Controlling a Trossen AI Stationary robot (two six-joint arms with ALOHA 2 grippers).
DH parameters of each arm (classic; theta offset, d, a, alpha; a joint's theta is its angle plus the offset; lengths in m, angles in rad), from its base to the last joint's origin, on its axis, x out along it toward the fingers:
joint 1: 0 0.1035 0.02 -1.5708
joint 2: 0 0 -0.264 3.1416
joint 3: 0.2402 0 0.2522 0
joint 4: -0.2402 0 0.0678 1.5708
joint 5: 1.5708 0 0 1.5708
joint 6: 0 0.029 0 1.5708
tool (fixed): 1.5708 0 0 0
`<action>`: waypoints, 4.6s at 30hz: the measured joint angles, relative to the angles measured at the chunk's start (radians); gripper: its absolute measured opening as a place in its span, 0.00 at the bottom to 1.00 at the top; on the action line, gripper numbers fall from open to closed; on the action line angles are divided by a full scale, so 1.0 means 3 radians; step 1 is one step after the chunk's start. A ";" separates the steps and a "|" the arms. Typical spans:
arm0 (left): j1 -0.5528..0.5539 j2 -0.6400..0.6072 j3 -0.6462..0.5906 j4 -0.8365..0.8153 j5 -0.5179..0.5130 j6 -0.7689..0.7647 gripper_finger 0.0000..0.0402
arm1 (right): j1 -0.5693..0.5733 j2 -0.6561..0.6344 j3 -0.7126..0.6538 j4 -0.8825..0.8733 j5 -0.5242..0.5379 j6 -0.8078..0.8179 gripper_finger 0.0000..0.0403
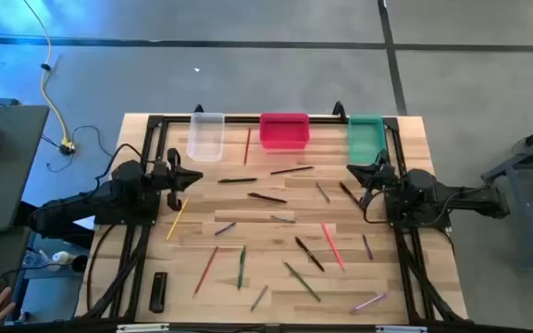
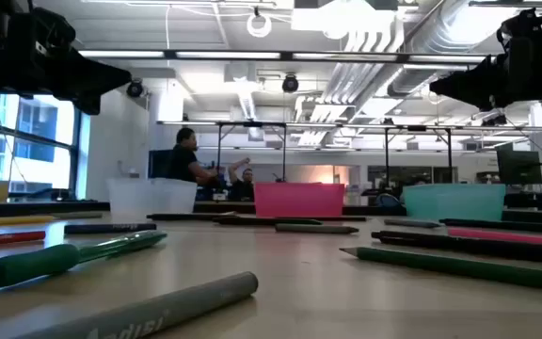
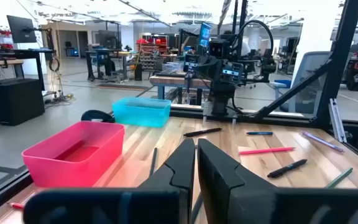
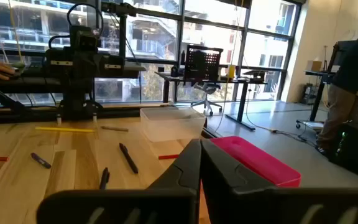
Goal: Sort crayons/erasers/pens/pencils in bins
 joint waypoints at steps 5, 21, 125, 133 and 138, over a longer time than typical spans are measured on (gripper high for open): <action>-0.0001 0.0000 -0.0001 0.0000 0.0000 0.0000 0.02 | 0.0000 0.0000 0.0001 0.0000 -0.0001 0.0000 0.00; 0.0000 0.0000 -0.0001 0.0000 -0.0001 0.0001 0.02 | -0.0001 -0.0001 0.0001 0.0001 0.0000 0.0000 0.00; -0.0640 0.5972 0.3779 -0.0780 0.0155 0.0415 0.01 | -0.0001 0.0000 0.0001 0.0000 0.0000 0.0000 0.00; -0.0684 0.6411 0.4100 -0.1064 -0.0038 0.0432 0.13 | 0.0000 -0.0001 0.0001 -0.0001 -0.0001 0.0000 0.00; -0.0675 0.6533 0.4128 -0.1085 -0.0103 0.0508 0.23 | 0.0000 0.0000 0.0000 -0.0046 0.0000 0.0000 0.00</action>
